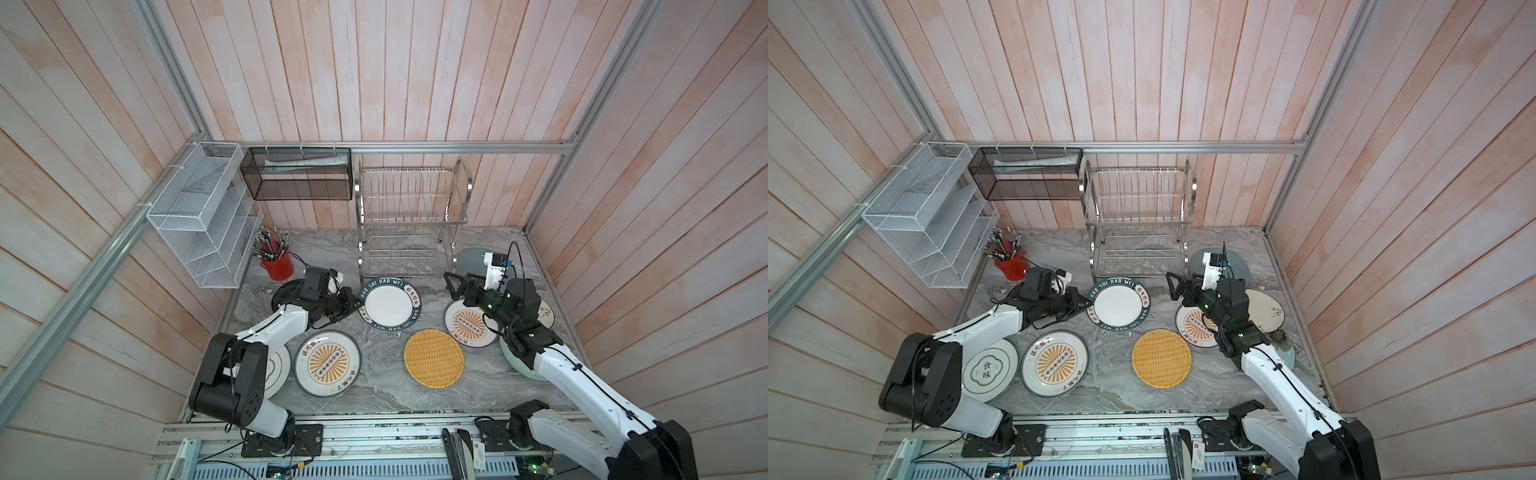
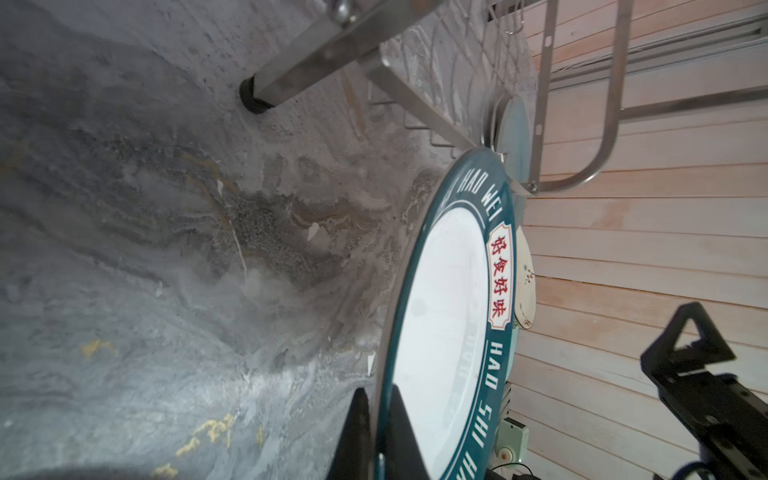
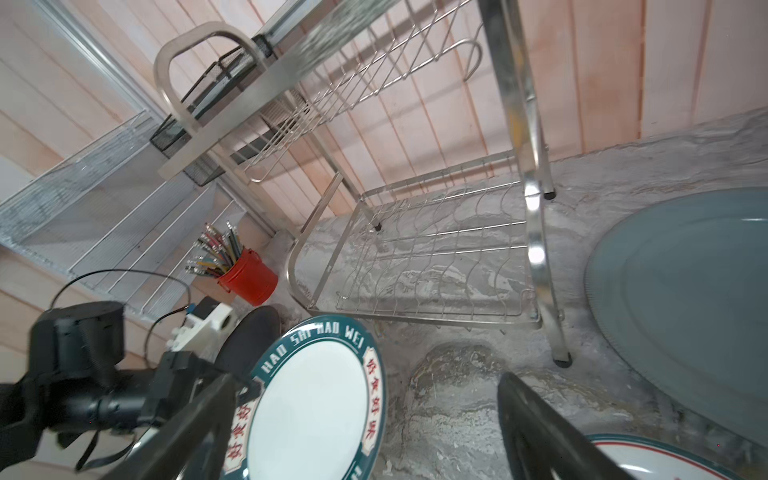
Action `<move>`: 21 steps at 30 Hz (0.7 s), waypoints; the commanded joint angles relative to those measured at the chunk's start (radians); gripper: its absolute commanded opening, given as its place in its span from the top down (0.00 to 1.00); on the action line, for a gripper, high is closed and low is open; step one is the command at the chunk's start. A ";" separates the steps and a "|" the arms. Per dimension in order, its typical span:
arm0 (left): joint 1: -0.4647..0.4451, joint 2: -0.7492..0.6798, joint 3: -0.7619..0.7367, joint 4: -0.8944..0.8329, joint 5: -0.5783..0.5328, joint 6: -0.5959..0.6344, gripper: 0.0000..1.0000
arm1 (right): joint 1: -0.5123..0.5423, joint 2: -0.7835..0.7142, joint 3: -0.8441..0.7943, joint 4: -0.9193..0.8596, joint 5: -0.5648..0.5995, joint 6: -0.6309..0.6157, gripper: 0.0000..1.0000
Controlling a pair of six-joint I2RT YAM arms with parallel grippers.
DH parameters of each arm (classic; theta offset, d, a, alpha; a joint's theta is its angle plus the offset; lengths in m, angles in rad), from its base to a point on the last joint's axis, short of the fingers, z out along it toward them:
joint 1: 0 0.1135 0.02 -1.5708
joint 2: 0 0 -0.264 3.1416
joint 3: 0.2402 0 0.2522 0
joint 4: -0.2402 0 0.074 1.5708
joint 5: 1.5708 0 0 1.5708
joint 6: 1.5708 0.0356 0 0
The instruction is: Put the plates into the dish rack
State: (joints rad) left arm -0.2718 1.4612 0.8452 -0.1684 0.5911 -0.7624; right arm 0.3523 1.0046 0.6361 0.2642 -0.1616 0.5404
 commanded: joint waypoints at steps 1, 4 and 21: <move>0.022 -0.102 0.035 -0.143 -0.042 0.000 1.00 | 0.007 0.017 0.026 -0.005 0.115 0.018 0.02; 0.048 -0.148 0.102 -0.248 -0.085 0.010 1.00 | 0.053 0.028 0.024 0.090 0.046 -0.078 0.02; 0.019 -0.030 0.628 -0.780 -0.383 0.028 1.00 | 0.606 0.240 0.056 0.212 0.232 -1.117 0.05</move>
State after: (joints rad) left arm -0.2306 1.4086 1.4113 -0.8669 0.2592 -0.7219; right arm 0.9241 1.1973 0.6228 0.5079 0.0166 -0.3824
